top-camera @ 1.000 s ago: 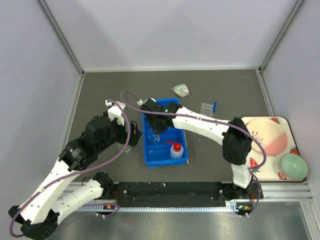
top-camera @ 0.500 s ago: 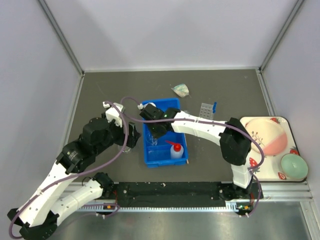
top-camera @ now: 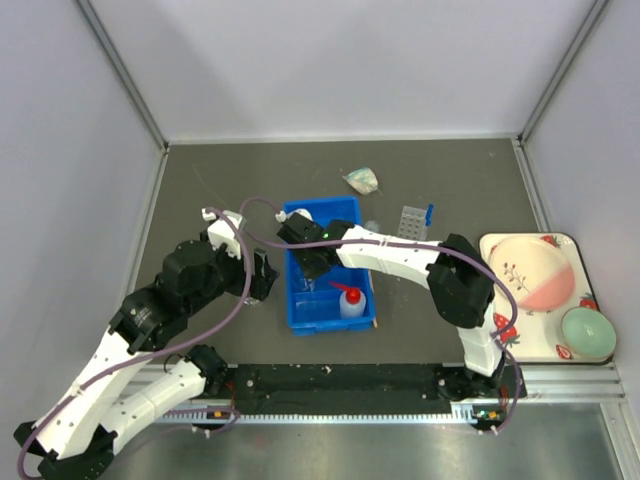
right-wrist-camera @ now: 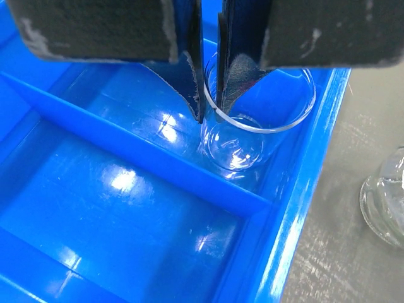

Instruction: Organize the chemistry lab equipment

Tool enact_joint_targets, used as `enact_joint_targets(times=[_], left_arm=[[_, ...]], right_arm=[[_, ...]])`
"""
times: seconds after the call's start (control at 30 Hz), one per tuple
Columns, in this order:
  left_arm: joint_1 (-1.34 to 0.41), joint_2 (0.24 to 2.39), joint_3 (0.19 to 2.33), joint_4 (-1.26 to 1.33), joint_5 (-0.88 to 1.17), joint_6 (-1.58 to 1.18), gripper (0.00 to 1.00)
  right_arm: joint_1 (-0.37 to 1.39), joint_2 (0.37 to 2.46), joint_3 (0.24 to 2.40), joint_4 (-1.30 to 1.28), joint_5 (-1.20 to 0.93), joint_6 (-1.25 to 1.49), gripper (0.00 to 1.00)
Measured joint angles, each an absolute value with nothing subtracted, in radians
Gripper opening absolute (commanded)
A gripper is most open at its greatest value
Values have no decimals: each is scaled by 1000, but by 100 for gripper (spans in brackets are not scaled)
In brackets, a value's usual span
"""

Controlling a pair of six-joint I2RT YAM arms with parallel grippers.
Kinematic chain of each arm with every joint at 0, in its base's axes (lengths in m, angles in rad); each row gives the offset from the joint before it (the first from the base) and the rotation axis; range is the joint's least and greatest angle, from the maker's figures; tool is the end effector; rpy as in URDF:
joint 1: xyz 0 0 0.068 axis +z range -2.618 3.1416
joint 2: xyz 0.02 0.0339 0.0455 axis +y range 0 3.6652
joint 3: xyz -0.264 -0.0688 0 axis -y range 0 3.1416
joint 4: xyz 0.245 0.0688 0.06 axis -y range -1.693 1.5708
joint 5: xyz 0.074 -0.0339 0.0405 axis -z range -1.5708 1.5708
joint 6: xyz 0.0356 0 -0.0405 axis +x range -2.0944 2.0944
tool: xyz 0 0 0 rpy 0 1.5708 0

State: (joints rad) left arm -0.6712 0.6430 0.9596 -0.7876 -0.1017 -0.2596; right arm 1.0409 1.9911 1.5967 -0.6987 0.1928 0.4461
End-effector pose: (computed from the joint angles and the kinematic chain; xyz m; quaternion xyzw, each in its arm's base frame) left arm 0.0965 -0.0720 0.3554 0.1480 0.8389 -0.1955 0.4859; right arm 0.2217 0.3650 0.2190 -0.2616 0.9313 0.0906 0.2366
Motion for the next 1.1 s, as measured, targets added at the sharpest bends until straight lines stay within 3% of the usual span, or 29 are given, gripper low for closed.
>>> enact_joint_targets(times=[0.07, 0.17, 0.2, 0.3, 0.77, 1.1], left_arm=[[-671, 643, 959, -788, -102, -260, 99], [-671, 643, 955, -788, -102, -260, 99], [-671, 643, 953, -788, -103, -260, 99], [-671, 643, 948, -791, -104, -260, 99], [-671, 646, 946, -824, -135, -260, 99], [-671, 701, 945, -819, -178, -273, 99]], right_arm=[[1041, 1991, 1597, -693, 204, 447, 2], [1041, 1991, 1597, -689, 218, 449, 15], [1041, 1991, 1597, -687, 221, 450, 25], [1041, 1991, 1595, -682, 231, 454, 33], [1041, 1974, 1570, -678, 243, 456, 40], [1041, 1719, 1565, -733, 377, 426, 55]])
